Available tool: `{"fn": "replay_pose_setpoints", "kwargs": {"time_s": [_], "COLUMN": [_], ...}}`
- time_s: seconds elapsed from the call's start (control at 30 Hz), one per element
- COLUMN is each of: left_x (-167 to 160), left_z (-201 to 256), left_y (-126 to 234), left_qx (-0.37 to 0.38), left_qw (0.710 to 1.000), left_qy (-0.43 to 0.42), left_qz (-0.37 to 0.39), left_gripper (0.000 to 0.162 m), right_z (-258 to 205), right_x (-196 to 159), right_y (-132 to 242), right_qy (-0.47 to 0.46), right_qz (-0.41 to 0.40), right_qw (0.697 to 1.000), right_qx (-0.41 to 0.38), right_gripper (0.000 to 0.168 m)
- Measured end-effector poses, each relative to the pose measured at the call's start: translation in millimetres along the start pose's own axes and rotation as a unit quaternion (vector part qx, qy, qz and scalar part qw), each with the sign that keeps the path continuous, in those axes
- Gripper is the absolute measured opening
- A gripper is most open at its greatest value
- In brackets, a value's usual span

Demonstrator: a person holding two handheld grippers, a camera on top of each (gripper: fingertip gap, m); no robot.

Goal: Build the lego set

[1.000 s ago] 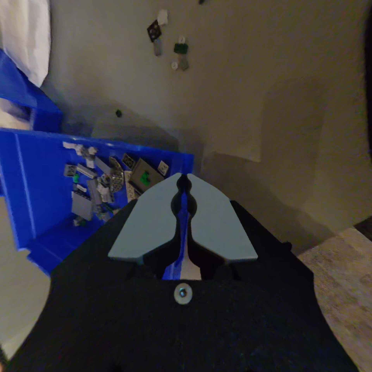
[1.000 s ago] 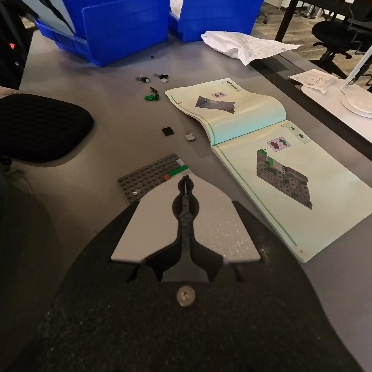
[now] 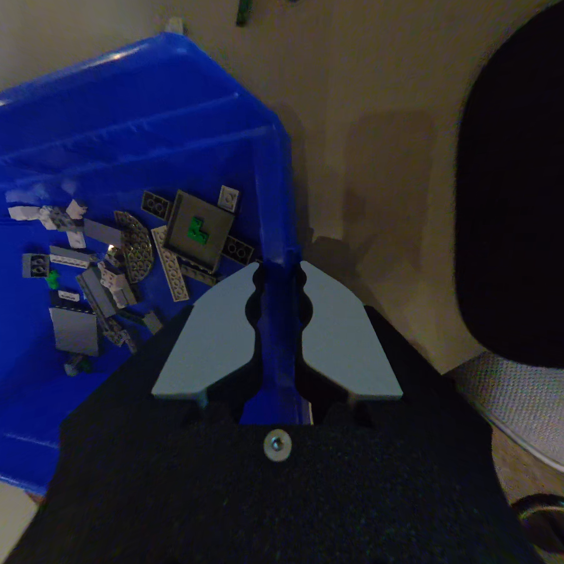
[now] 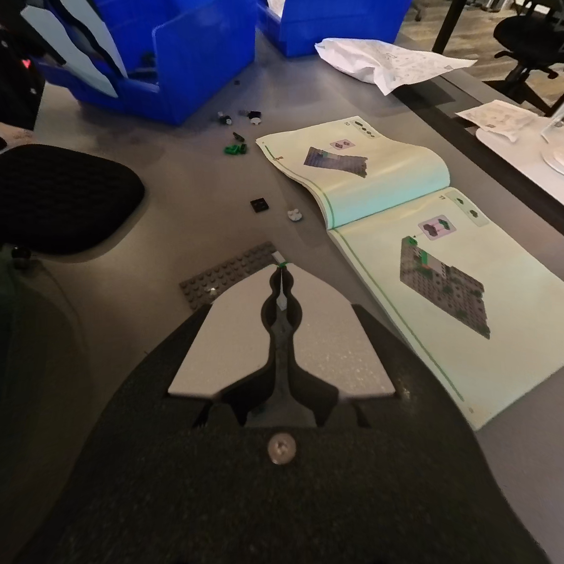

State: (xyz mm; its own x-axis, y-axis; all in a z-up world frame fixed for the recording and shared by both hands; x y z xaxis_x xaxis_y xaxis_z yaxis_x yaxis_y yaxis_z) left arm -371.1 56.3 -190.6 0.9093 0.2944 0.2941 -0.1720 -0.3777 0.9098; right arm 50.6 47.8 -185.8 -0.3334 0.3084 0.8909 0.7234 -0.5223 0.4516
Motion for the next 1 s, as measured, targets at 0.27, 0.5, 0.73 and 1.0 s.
{"fn": "replay_pose_setpoints", "kwargs": {"time_s": [0.27,0.5,0.73,1.0], "left_x": [4.0,3.2,8.0,-14.0], "left_z": [6.1,6.7,6.4,-44.5], "left_y": [-0.6,-0.7,12.6,77.1], "left_qx": [0.005,0.011,0.017,0.143], "left_qw": [0.999,0.998,0.99,0.927], "left_qy": [0.026,0.057,0.093,0.235], "left_qz": [0.028,0.039,0.105,0.255], "left_gripper": [0.02,0.019,0.024,0.0], "right_z": [-1.6,-1.3,1.2,2.3], "right_x": [2.3,-0.1,-1.9,-2.9], "right_y": [-5.6,-3.9,-1.4,2.5], "right_qy": [0.002,-0.003,-0.008,-0.011], "right_qz": [0.003,0.013,0.025,0.038], "right_qw": [1.0,1.0,1.0,0.999], "right_qx": [0.006,0.008,0.011,0.017], "right_gripper": [0.0,0.0,0.0,0.0]}}
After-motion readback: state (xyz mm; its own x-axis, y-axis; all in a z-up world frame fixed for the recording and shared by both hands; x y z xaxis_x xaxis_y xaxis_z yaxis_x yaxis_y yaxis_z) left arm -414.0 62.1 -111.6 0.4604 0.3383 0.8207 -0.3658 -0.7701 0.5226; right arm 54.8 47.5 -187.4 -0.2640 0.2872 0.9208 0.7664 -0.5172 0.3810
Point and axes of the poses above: each gripper's, where its closed fingertips meet, y back along the fingers, x out of its top, z = x × y across the jaws, the point moved 7 cm from there along y, back along the fingers, and after that the axes turned 5 degrees about -y, right-handed, at the moved point
